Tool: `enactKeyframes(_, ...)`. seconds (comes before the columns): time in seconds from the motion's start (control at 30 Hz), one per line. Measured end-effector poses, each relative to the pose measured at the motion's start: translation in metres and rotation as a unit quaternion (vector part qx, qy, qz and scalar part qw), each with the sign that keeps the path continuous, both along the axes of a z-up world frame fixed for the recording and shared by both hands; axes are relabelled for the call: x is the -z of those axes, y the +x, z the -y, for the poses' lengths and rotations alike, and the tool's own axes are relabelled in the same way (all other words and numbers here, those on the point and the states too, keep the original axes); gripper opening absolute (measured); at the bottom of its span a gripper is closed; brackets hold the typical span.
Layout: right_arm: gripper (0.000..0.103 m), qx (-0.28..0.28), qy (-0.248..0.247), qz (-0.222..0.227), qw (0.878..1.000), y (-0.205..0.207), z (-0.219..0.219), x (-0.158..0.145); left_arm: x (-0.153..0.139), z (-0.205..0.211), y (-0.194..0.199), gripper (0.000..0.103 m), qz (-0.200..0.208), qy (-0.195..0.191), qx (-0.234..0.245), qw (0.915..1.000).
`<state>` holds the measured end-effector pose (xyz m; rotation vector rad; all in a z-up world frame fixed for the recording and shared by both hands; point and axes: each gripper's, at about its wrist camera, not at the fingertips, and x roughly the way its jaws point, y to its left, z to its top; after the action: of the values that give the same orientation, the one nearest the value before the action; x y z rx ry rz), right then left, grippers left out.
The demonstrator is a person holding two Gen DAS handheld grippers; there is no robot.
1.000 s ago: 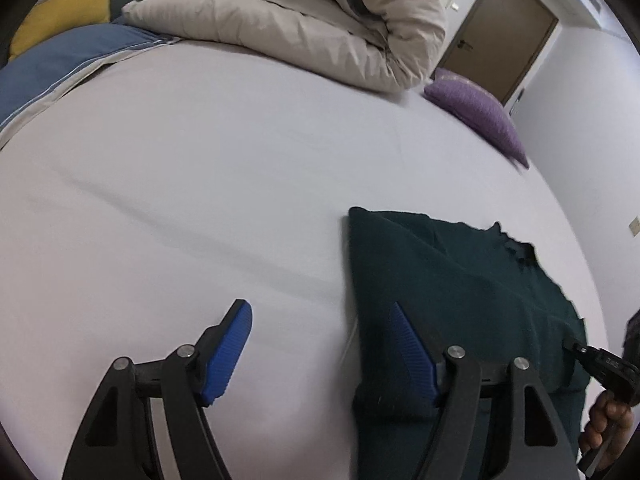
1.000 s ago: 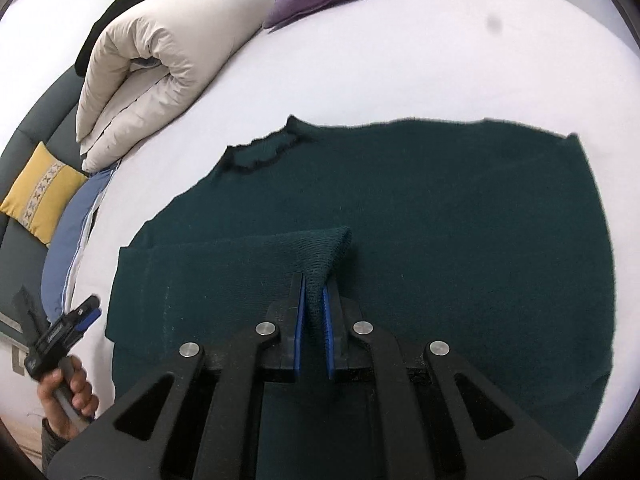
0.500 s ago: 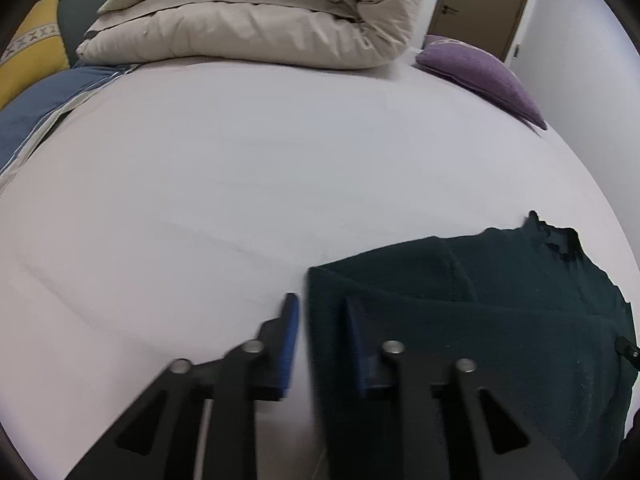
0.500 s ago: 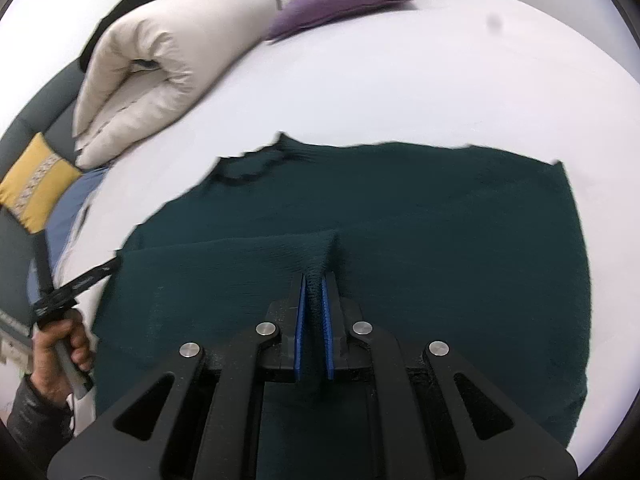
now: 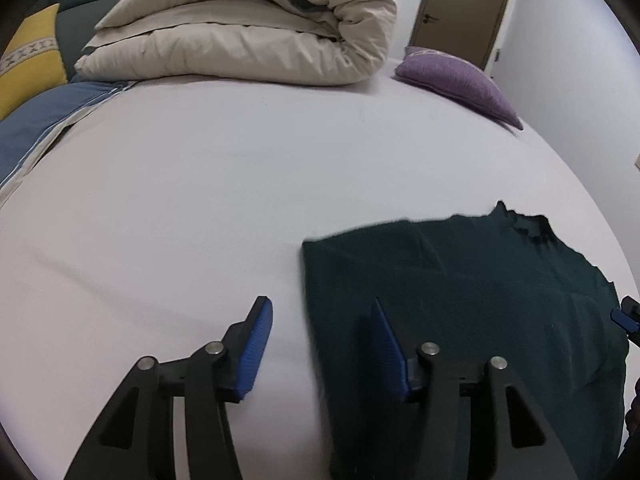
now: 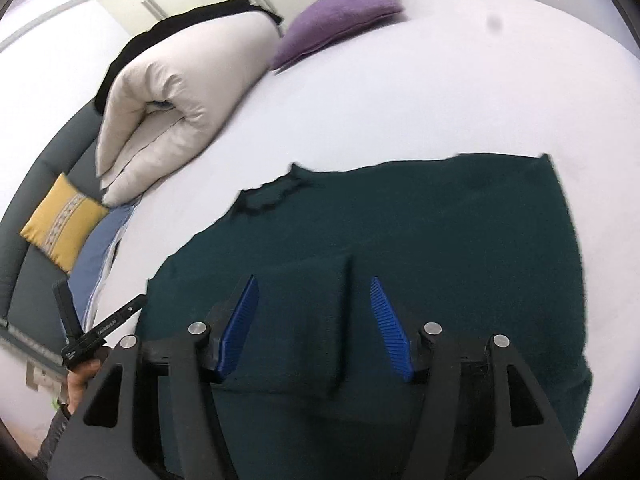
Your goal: Fold small clothes
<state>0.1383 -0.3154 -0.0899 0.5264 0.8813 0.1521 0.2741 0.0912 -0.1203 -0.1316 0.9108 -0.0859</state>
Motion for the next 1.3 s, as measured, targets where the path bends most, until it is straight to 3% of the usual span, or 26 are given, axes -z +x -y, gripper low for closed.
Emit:
enactKeyframes(0.07,0.05,-0.019,-0.03,-0.019,0.999,0.003,-0.014,0.002,0.002,0.005,-0.012,0.055,0.002,0.023,0.001,0.9997)
enactKeyframes(0.13,0.032,-0.039,-0.073,-0.05,0.995,0.006,-0.03,0.01,0.007,0.014,-0.023,0.055,0.002,0.054,0.014,0.9984)
enactKeyframes(0.2,0.024,-0.045,-0.114,-0.082,0.989,0.006,-0.041,0.023,0.011,0.019,-0.028,0.054,0.004,0.078,0.024,0.9967)
enactKeyframes(0.23,0.018,-0.044,-0.121,-0.075,0.989,0.003,-0.042,0.023,0.013,0.021,-0.03,0.054,0.006,0.085,0.028,0.996)
enactKeyframes(0.3,0.008,-0.038,-0.125,-0.076,0.989,0.002,-0.041,0.021,0.016,0.018,-0.032,0.054,0.004,0.08,0.029,0.9964)
enactKeyframes(0.4,0.006,-0.029,-0.128,-0.066,0.989,0.002,-0.039,0.012,0.016,0.015,-0.033,0.054,0.004,0.073,0.029,0.9969)
enactKeyframes(0.5,0.006,-0.027,-0.13,-0.061,0.989,0.001,-0.036,0.008,0.018,0.018,-0.037,0.054,0.011,0.086,0.033,0.9957)
enactKeyframes(0.6,0.006,-0.03,-0.132,-0.07,0.988,0.0,-0.034,0.025,0.023,0.021,-0.038,0.055,0.014,0.098,0.035,0.9945)
enactKeyframes(0.7,0.007,-0.016,-0.088,-0.057,0.994,-0.003,-0.021,0.029,0.02,0.021,-0.038,0.055,0.017,0.102,0.035,0.9941)
enactKeyframes(0.8,0.022,0.006,-0.067,-0.066,0.996,-0.013,-0.009,0.021,0.01,0.015,-0.049,0.055,0.019,0.095,0.023,0.995)
enactKeyframes(0.93,0.034,0.047,-0.084,-0.024,0.995,-0.063,0.008,-0.015,-0.012,0.004,-0.087,0.059,0.026,0.083,0.014,0.9961)
enactKeyframes(1.1,0.055,0.056,-0.062,0.005,0.997,-0.153,0.024,-0.035,-0.025,-0.006,-0.155,0.077,0.018,0.042,0.037,0.9983)
enactKeyframes(1.3,0.056,0.043,-0.041,-0.004,0.998,-0.251,0.028,-0.029,-0.008,-0.023,-0.232,0.08,-0.057,-0.072,0.064,0.9937)
